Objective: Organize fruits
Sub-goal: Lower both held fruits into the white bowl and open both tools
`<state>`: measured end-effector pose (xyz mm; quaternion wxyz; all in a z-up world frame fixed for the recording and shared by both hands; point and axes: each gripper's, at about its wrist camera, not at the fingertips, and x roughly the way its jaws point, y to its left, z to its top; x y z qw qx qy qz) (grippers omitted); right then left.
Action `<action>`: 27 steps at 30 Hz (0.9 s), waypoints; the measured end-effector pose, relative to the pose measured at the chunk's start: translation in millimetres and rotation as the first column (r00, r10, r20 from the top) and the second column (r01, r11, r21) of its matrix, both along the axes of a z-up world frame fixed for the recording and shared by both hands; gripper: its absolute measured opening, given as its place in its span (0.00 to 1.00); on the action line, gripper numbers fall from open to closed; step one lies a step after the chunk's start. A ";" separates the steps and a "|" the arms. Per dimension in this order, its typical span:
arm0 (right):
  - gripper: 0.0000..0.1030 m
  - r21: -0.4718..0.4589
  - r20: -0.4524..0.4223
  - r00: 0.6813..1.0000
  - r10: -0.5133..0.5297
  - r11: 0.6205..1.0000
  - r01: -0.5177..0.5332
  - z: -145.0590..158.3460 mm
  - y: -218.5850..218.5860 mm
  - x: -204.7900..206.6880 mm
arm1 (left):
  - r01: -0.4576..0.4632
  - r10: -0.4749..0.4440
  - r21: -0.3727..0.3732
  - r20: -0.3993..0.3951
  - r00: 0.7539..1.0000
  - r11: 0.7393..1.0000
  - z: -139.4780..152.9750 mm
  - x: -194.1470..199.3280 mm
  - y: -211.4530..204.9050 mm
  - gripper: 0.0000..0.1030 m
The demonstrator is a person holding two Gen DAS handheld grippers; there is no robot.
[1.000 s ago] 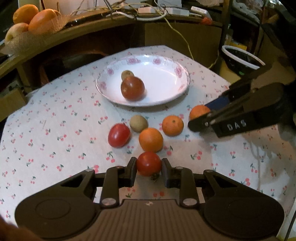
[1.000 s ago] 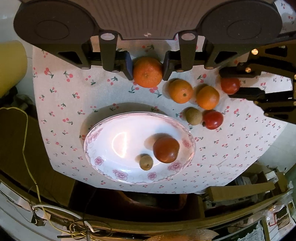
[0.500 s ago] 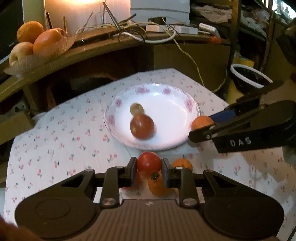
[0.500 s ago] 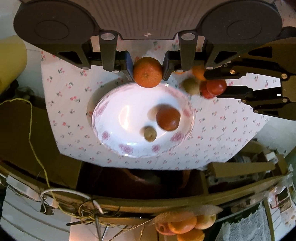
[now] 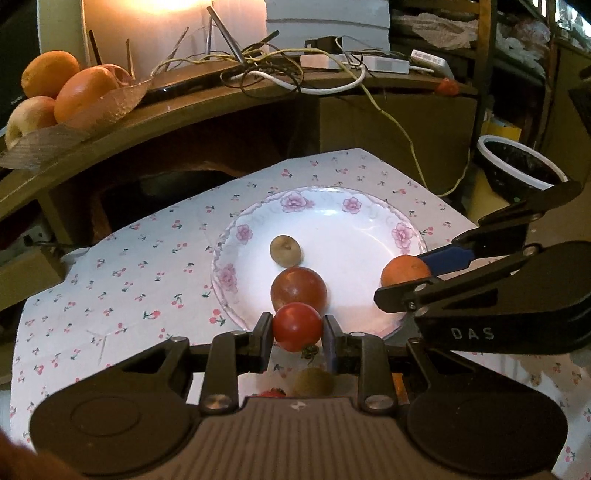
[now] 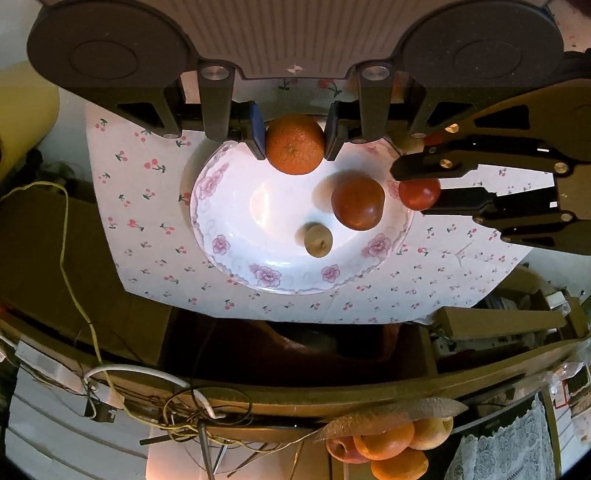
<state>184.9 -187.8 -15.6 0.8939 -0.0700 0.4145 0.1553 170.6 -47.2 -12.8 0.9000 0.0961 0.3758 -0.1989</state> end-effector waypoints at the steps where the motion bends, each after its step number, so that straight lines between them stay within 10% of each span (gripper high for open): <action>1: 0.32 0.000 -0.002 1.000 0.000 1.000 0.000 -0.5 0.3 1.8 | 0.002 -0.002 0.000 -0.002 1.000 1.000 -1.1 2.0 -1.3 0.32; 27: 0.33 -0.016 -0.018 1.000 -0.015 1.000 0.015 -16.2 1.7 28.9 | -0.005 0.005 -0.008 -0.014 1.000 1.000 -11.9 21.1 -4.5 0.33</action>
